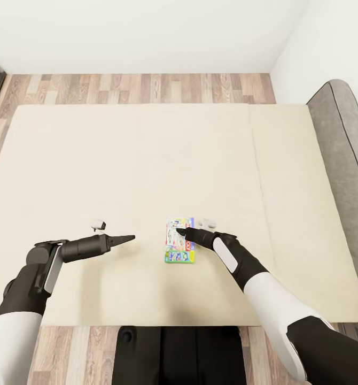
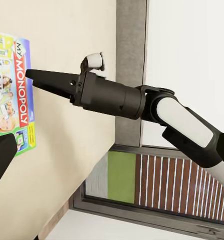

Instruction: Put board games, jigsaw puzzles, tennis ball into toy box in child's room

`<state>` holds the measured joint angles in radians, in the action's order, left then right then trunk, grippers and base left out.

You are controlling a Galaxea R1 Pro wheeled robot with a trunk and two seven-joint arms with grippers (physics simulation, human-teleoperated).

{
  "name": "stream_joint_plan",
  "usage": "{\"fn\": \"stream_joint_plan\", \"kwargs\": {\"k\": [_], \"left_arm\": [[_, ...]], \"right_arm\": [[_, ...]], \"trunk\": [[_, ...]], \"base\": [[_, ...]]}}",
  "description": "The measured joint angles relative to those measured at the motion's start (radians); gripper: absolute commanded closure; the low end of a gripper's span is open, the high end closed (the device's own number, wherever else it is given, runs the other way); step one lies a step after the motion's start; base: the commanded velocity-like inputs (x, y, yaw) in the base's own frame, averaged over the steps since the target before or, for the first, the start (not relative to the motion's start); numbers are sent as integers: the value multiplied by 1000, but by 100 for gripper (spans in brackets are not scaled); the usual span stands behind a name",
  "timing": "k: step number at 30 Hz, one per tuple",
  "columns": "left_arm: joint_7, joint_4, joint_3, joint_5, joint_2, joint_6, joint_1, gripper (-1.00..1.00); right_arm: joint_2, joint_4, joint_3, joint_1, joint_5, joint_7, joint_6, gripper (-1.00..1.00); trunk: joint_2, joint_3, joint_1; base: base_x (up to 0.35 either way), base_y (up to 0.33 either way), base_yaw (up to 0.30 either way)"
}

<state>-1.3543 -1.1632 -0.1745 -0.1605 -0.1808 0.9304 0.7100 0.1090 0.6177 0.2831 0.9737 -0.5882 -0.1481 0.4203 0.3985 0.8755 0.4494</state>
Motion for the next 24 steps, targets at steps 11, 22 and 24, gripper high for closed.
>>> {"fn": "stream_joint_plan", "kwargs": {"k": [11,22,24], "left_arm": [[1,0,1,0,0,0,0,-100],[1,0,1,0,0,0,0,-100],[1,0,1,0,0,0,0,-100]], "right_arm": [[-2,0,0,0,0,0,0,-100],[-2,0,0,0,1,0,0,-100],[-1,0,0,0,0,0,0,-100]], "trunk": [[0,0,0],[0,0,0],[0,0,0]], "base": [[0,90,0],[0,171,0],[0,81,0]]}}
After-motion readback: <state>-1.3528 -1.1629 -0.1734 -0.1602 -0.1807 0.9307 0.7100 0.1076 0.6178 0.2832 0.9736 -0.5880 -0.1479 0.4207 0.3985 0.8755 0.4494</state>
